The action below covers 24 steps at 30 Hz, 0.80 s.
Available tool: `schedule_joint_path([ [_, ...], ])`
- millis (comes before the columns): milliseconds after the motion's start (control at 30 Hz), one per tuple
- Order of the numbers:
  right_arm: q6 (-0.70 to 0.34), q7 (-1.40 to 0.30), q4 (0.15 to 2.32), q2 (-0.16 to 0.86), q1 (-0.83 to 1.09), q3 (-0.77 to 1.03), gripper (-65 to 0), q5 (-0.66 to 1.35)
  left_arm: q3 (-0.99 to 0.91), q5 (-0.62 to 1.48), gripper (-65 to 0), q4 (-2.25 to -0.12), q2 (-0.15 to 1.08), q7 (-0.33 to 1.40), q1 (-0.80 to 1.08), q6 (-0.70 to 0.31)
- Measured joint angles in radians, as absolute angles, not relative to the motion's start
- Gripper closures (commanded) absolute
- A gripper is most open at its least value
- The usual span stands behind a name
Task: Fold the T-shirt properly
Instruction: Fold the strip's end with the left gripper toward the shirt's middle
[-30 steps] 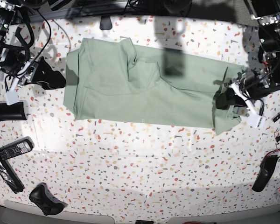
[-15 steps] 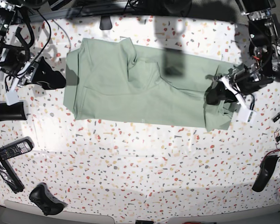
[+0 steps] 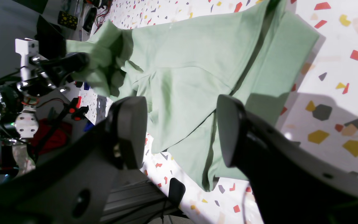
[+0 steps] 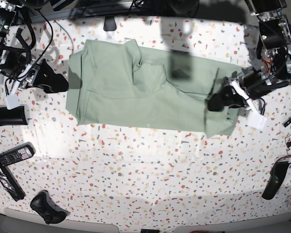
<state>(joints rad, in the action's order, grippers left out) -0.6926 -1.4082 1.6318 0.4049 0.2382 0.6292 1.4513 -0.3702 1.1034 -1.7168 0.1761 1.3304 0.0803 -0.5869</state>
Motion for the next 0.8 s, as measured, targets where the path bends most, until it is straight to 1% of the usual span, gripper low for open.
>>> schedule_joint_path([
  [33, -0.693, -1.408, 1.632, 0.405, 0.238, 0.629, -34.5, 1.451, -0.371, 1.15, -8.9, -1.717, 0.168, 1.361, 0.081, -0.588],
  [133, -0.693, -1.408, 1.632, 0.405, 0.238, 0.629, -34.5, 1.451, -0.368, 1.163, -24.7, -1.717, 0.149, 1.359, 0.081, -0.596],
  [167, -0.693, -1.408, 1.632, 0.405, 0.238, 0.629, -34.5, 1.451, -0.368, 1.162, -28.1, -1.717, 0.15, 1.348, 0.081, -0.596],
  [200, -0.693, -1.408, 1.632, 0.405, 0.238, 0.629, -34.5, 1.451, -0.368, 1.16, -29.9, -1.717, 0.154, 1.341, 0.081, -0.596],
  [500, -0.693, -1.408, 1.632, 0.405, 0.238, 0.629, -34.5, 1.451, -0.369, 1.143, -30.1, -1.717, 0.158, 1.322, 0.081, -0.596],
  [533, -0.693, -1.408, 1.632, 0.405, 0.238, 0.629, -34.5, 1.451, -0.369, 1.102, -30.1, -1.717, 0.158, 1.283, 0.08, -0.599],
  [600, -0.693, -1.408, 1.632, 0.405, 0.238, 0.629, -34.5, 1.451, -0.369, 0.958, -30.0, -1.717, 0.158, 1.184, 0.08, -0.602],
  [633, -0.693, -1.408, 1.632, 0.405, 0.238, 0.629, -34.5, 1.451, -0.369, 0.891, -30.0, -1.717, 0.158, 1.148, 0.08, -0.57],
  [667, -0.693, -1.408, 1.632, 0.405, 0.239, 0.629, -34.5, 1.451, -0.369, 0.843, -30.0, -1.717, 0.157, 1.128, 0.08, -0.504],
  [733, -0.693, -1.408, 1.632, 0.405, 0.238, 0.629, -34.5, 1.451, -0.368, 0.809, -29.8, -1.717, 0.149, 1.124, 0.081, -0.399],
  [800, -0.693, -1.408, 1.632, 0.405, 0.238, 0.629, -34.5, 1.451, -0.36, 0.807, -29.4, -1.717, 0.141, 1.123, 0.081, -0.369],
])
